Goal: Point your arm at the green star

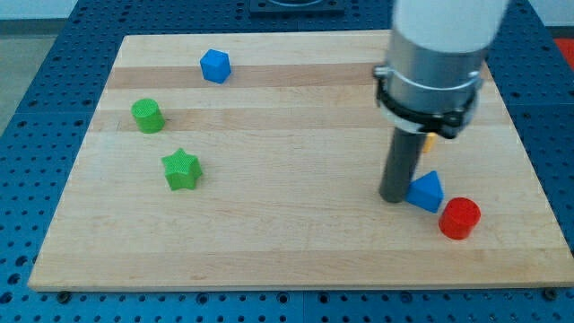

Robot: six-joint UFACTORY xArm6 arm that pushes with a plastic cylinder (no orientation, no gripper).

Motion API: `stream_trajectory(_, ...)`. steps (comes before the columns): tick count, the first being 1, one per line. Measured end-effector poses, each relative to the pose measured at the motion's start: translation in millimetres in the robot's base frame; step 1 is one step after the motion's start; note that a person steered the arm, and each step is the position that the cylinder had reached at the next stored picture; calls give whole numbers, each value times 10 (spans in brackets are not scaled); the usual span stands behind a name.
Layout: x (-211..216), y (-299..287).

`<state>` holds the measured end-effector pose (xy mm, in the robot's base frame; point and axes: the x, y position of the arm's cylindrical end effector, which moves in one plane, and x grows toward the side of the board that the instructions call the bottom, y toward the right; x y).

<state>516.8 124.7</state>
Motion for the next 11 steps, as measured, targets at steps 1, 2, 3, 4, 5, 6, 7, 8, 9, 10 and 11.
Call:
stream_trajectory(1, -10, 85)
stream_trajectory(2, -20, -10)
stream_trajectory(3, 19, -511)
stream_trajectory(4, 266, -1018)
stream_trajectory(5, 390, -1918)
stream_trajectory(6, 448, -2975)
stream_trajectory(7, 312, -3982)
stream_trajectory(8, -145, -4288)
stream_trajectory(9, -293, -4244)
stream_trajectory(10, -308, -4066)
stream_trajectory(11, -454, -3368)
